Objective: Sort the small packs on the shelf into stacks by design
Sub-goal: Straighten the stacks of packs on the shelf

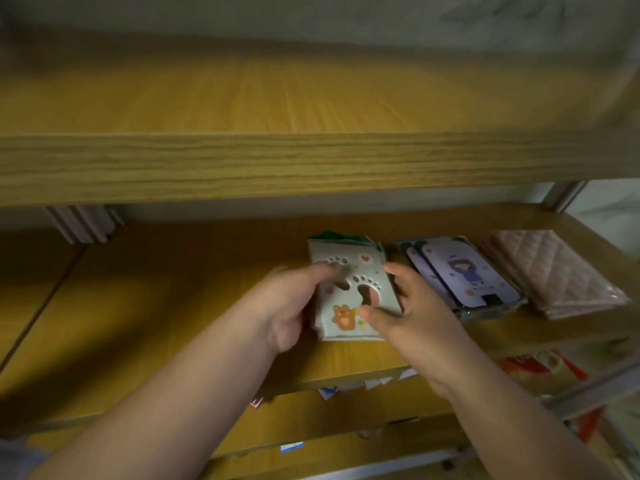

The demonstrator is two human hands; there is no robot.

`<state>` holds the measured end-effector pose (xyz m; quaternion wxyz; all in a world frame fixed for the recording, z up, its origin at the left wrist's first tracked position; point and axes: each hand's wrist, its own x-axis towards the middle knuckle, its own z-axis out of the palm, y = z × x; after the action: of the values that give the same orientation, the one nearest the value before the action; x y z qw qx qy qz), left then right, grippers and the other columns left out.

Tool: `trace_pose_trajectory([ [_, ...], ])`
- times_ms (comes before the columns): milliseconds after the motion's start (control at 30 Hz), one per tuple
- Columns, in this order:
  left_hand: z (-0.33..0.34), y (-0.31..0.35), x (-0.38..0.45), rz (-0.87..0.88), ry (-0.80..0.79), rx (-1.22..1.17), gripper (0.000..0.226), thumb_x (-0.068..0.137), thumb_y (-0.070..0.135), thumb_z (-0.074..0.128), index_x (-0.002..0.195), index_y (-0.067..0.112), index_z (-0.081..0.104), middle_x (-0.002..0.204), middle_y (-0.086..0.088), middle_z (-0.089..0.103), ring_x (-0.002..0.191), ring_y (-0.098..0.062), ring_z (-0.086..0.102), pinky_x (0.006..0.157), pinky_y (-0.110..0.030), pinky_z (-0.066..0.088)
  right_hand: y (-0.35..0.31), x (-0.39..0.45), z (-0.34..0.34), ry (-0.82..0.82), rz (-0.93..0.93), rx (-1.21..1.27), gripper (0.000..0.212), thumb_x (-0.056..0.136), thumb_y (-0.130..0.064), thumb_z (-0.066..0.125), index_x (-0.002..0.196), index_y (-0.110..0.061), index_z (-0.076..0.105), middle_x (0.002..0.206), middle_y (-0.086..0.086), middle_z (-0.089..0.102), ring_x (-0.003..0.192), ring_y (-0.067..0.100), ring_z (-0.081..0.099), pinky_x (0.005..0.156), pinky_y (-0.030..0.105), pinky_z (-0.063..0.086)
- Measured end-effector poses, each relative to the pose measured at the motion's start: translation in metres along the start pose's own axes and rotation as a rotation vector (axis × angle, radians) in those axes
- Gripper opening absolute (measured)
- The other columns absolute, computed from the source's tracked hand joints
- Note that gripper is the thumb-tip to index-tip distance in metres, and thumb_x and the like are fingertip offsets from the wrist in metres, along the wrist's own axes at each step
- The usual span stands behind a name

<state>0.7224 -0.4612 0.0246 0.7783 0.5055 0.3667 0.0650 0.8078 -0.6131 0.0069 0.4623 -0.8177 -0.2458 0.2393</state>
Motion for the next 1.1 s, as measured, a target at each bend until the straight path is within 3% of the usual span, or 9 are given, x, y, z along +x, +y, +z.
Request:
trace_pose_trajectory([
  [100, -0.001, -0.002, -0.001, 0.026, -0.022, 0.055, 0.027, 0.088, 0.016, 0.072, 0.113, 0.009, 0.065, 0.096, -0.014, 0.079, 0.081, -0.028, 0.077, 0.063, -0.039, 0.062, 0.007, -0.006, 0.011, 0.006, -0.03, 0.047, 0.08, 0.074, -0.037, 0.079, 0.139, -0.05, 0.034, 0.123, -0.013, 0.065, 0.107, 0.005, 0.066, 0.096, 0.04, 0.054],
  [267, -0.014, -0.013, -0.011, 0.245, 0.008, 0.192, 0.029, 0.089, 0.02, 0.072, 0.116, 0.021, 0.061, 0.102, -0.001, 0.079, 0.092, -0.021, 0.076, 0.083, -0.045, 0.061, 0.001, -0.007, 0.024, 0.049, -0.071, 0.221, 0.086, 0.087, -0.039, 0.071, 0.152, -0.043, 0.015, 0.128, -0.031, 0.049, 0.111, -0.009, 0.053, 0.095, 0.024, 0.043],
  [400, -0.025, -0.017, -0.02, 0.504, 0.041, 0.455, 0.03, 0.093, 0.034, 0.067, 0.118, 0.038, 0.05, 0.113, 0.016, 0.069, 0.099, -0.002, 0.068, 0.082, -0.023, 0.057, -0.004, 0.004, 0.026, 0.11, -0.267, 0.276, 0.043, 0.096, -0.028, 0.059, 0.137, -0.037, 0.048, 0.124, -0.013, 0.067, 0.111, 0.003, 0.064, 0.094, 0.034, 0.052],
  [533, -0.034, -0.024, -0.018, 0.725, 0.02, 0.645, 0.052, 0.093, 0.029, 0.067, 0.136, 0.032, 0.037, 0.129, 0.02, 0.055, 0.118, 0.013, 0.051, 0.091, -0.005, 0.043, 0.0, -0.001, 0.037, 0.15, -0.435, 0.248, 0.053, 0.095, -0.02, 0.062, 0.141, -0.029, 0.039, 0.131, -0.009, 0.061, 0.122, 0.01, 0.059, 0.1, 0.035, 0.048],
  [733, -0.038, -0.041, -0.012, 0.703, -0.022, 0.67, 0.065, 0.093, 0.021, 0.068, 0.146, 0.026, 0.029, 0.134, 0.025, 0.048, 0.121, 0.022, 0.042, 0.093, 0.001, 0.036, 0.016, -0.006, 0.043, 0.163, -0.417, 0.03, 0.055, 0.098, -0.028, 0.053, 0.144, -0.044, 0.025, 0.132, -0.035, 0.048, 0.123, -0.015, 0.045, 0.093, 0.006, 0.037],
  [833, -0.036, -0.042, -0.012, 0.726, 0.013, 0.669, 0.058, 0.093, 0.021, 0.067, 0.138, 0.033, 0.032, 0.127, 0.03, 0.048, 0.116, 0.025, 0.043, 0.09, 0.002, 0.036, 0.016, -0.002, 0.041, 0.215, -0.353, -0.048, 0.052, 0.096, -0.031, 0.056, 0.144, -0.035, 0.034, 0.133, -0.02, 0.053, 0.119, -0.01, 0.049, 0.091, 0.01, 0.039],
  [933, -0.037, -0.039, -0.01, 0.71, 0.1, 0.709, 0.05, 0.092, 0.034, 0.068, 0.129, 0.044, 0.037, 0.124, 0.021, 0.048, 0.116, 0.01, 0.048, 0.089, -0.007, 0.04, 0.003, 0.002, 0.033, 0.205, -0.288, -0.082, 0.042, 0.093, -0.036, 0.061, 0.133, -0.038, 0.046, 0.12, -0.021, 0.061, 0.108, -0.006, 0.057, 0.086, 0.019, 0.048],
  [1033, -0.036, -0.032, -0.01, 0.598, 0.246, 0.823, 0.036, 0.087, 0.053, 0.066, 0.115, 0.034, 0.054, 0.108, 0.009, 0.052, 0.096, -0.006, 0.054, 0.074, -0.019, 0.042, -0.011, 0.012, 0.021, 0.059, -0.107, -0.023, 0.024, 0.089, -0.044, 0.064, 0.111, -0.036, 0.062, 0.1, -0.016, 0.072, 0.092, 0.003, 0.068, 0.078, 0.03, 0.056],
  [1100, -0.035, -0.029, -0.007, 0.473, 0.288, 0.851, 0.034, 0.085, 0.056, 0.067, 0.095, 0.026, 0.058, 0.093, 0.003, 0.059, 0.081, -0.011, 0.059, 0.062, -0.024, 0.042, -0.018, 0.02, 0.018, -0.037, -0.005, -0.032, 0.017, 0.088, -0.044, 0.064, 0.091, -0.028, 0.07, 0.085, -0.01, 0.073, 0.079, 0.009, 0.069, 0.066, 0.027, 0.053],
])
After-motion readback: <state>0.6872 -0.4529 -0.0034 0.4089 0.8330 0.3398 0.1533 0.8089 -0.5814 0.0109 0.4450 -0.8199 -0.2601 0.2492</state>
